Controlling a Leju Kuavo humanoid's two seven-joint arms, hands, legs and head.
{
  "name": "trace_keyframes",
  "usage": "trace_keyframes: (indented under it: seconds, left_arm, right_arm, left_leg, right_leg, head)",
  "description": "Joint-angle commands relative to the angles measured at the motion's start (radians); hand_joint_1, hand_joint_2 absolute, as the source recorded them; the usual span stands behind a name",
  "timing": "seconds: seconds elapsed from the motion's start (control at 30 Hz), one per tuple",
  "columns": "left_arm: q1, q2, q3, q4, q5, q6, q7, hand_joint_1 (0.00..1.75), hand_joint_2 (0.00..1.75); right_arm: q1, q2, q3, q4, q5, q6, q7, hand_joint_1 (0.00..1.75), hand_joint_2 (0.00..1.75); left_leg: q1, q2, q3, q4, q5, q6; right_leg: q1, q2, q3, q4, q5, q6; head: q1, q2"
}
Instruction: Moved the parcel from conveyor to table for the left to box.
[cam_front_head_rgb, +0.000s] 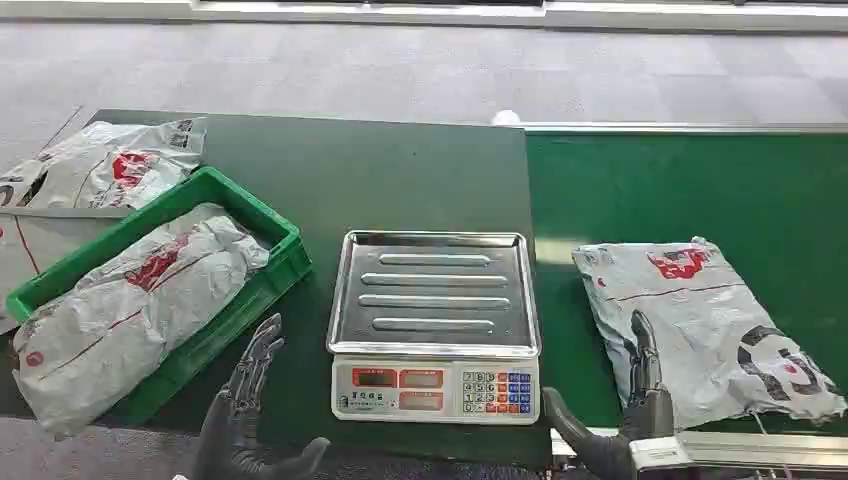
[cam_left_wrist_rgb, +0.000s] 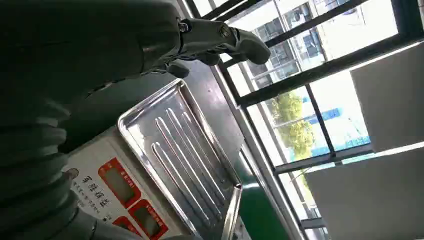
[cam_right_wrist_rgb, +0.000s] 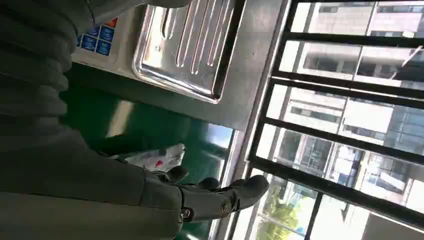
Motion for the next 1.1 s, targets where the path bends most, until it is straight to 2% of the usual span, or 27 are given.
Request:
trace_keyframes:
  seconds: [0.03, 0.23, 0.3, 0.33, 0.37, 0.5, 0.53, 0.63, 0.67, 0.73, 0.77, 0.8, 0.83, 0.9, 1.1]
  left_arm:
    - [-0.02, 0.012, -0.003, 0.044, 0.002, -0.005, 0.005, 0.0, 1.75]
    - [-0.021, 0.014, -0.003, 0.043, 0.002, -0.006, 0.005, 0.0, 1.75]
    - [-0.03, 0.011, 0.01, 0.047, -0.001, -0.012, 0.009, 0.0, 1.75]
    - [-0.042, 0.009, 0.021, 0.046, -0.015, -0.016, 0.001, 0.0, 1.75]
    - [-0.051, 0.006, 0.028, 0.041, -0.027, -0.022, -0.011, 0.0, 1.75]
    - [-0.041, -0.013, 0.058, 0.003, -0.029, -0.045, -0.006, 0.0, 1.75]
    - [-0.023, -0.011, 0.056, -0.006, -0.034, -0.034, -0.001, 0.0, 1.75]
    - [0.022, 0.012, 0.044, -0.033, -0.025, 0.013, -0.001, 0.0, 1.75]
    - [0.023, 0.025, 0.037, -0.029, 0.0, 0.009, 0.016, 0.0, 1.75]
    - [0.018, 0.028, 0.033, -0.015, 0.007, 0.011, 0.019, 0.0, 1.75]
    - [0.015, 0.025, 0.035, -0.008, 0.009, 0.011, 0.023, 0.0, 1.75]
    - [0.012, 0.02, 0.041, -0.002, 0.012, 0.016, 0.022, 0.0, 1.75]
    - [0.011, 0.02, 0.042, -0.002, 0.012, 0.016, 0.022, 0.0, 1.75]
    - [0.009, 0.023, 0.045, 0.001, 0.013, 0.016, 0.022, 0.0, 1.75]
    - [0.007, 0.024, 0.043, 0.006, 0.012, 0.016, 0.022, 0.0, 1.75]
  right_arm:
    - [-0.004, -0.023, 0.026, 0.029, -0.002, -0.002, 0.004, 0.0, 1.75]
    - [-0.005, -0.028, 0.027, 0.031, -0.001, -0.006, 0.007, 0.0, 1.75]
    - [-0.025, -0.047, 0.009, 0.027, 0.084, -0.05, 0.03, 0.0, 1.75]
    - [-0.053, -0.043, -0.051, 0.035, 0.279, -0.093, 0.095, 0.0, 1.75]
    - [-0.079, -0.039, -0.099, 0.035, 0.341, -0.087, 0.131, 0.0, 1.75]
    - [-0.282, -0.031, -0.381, 0.211, 0.578, 0.141, 0.271, 0.0, 1.75]
    - [-0.363, -0.04, -0.438, 0.314, 0.712, 0.151, 0.321, 0.0, 1.75]
    - [-0.558, -0.087, -0.528, 0.582, 0.743, 0.258, 0.427, 0.0, 1.75]
    - [-0.633, -0.141, -0.594, 0.768, 0.783, 0.414, 0.604, 0.0, 1.75]
    - [-0.714, -0.23, -0.627, 1.068, 0.796, 0.377, 0.548, 0.0, 1.75]
    - [-0.723, -0.29, -0.542, 1.169, 0.687, 0.315, 0.553, 0.0, 1.75]
    - [-0.735, -0.294, -0.597, 1.242, 0.678, 0.285, 0.487, 0.0, 1.75]
    - [-0.73, -0.299, -0.601, 1.25, 0.681, 0.283, 0.485, 0.0, 1.75]
    - [-0.723, -0.309, -0.609, 1.268, 0.684, 0.285, 0.479, 0.0, 1.75]
    - [-0.723, -0.312, -0.621, 1.276, 0.68, 0.297, 0.478, 0.0, 1.75]
  left_leg:
    - [0.0, 0.0, 0.001, -0.001, 0.001, 0.0]
    - [0.0, 0.0, 0.001, -0.001, 0.001, 0.0]
    - [0.0, 0.0, 0.001, -0.002, 0.001, 0.001]
    - [0.0, -0.001, 0.001, -0.002, 0.001, 0.001]
    - [0.0, 0.0, 0.001, -0.002, 0.001, 0.001]
    - [0.0, 0.003, 0.001, -0.001, 0.001, 0.001]
    - [0.0, 0.005, 0.001, -0.003, 0.002, 0.002]
    - [0.001, 0.008, -0.004, -0.002, 0.001, 0.002]
    - [0.001, 0.007, -0.004, -0.002, 0.0, 0.002]
    - [0.001, 0.007, -0.002, -0.003, 0.001, 0.003]
    - [0.002, 0.005, -0.001, -0.004, 0.003, 0.004]
    - [0.001, 0.003, 0.0, -0.006, 0.004, 0.005]
    - [0.001, 0.0, 0.007, -0.002, 0.004, 0.006]
    - [-0.001, -0.008, 0.002, 0.0, 0.005, 0.008]
    - [-0.002, -0.009, 0.0, -0.001, 0.006, 0.007]
  right_leg:
    - [0.0, 0.0, 0.001, -0.001, 0.0, 0.0]
    - [0.0, -0.001, 0.001, -0.001, 0.001, 0.0]
    - [0.0, -0.001, 0.001, -0.002, 0.001, 0.0]
    - [0.0, -0.001, 0.002, -0.003, 0.001, 0.0]
    - [0.0, 0.0, 0.001, -0.002, 0.001, 0.0]
    - [0.0, 0.003, 0.001, -0.002, 0.003, 0.0]
    - [0.001, 0.005, 0.001, -0.004, 0.005, 0.001]
    - [0.001, 0.008, 0.003, -0.004, 0.005, 0.001]
    - [0.0, 0.007, 0.003, -0.003, 0.005, 0.001]
    - [0.0, 0.006, 0.006, -0.006, 0.006, 0.003]
    - [0.0, 0.005, 0.008, -0.009, 0.008, 0.003]
    - [-0.001, 0.003, 0.008, -0.01, 0.009, 0.004]
    - [-0.001, 0.0, 0.009, -0.008, 0.008, 0.004]
    - [-0.004, -0.008, 0.007, -0.006, 0.007, 0.005]
    - [-0.004, -0.009, 0.005, -0.006, 0.006, 0.005]
  head:
    - [0.0, 0.0]
    - [0.0, 0.0]
    - [0.0, 0.0]
    - [0.0, 0.0]
    - [0.0, 0.0]
    - [0.0, 0.0]
    - [0.0, 0.0]
    - [0.0, 0.0]
    - [0.0, 0.0]
    - [0.0, 0.0]
    - [0.0, 0.0]
    - [0.0, 0.0]
    - [0.0, 0.0]
    - [0.0, 0.0]
    - [0.0, 0.0]
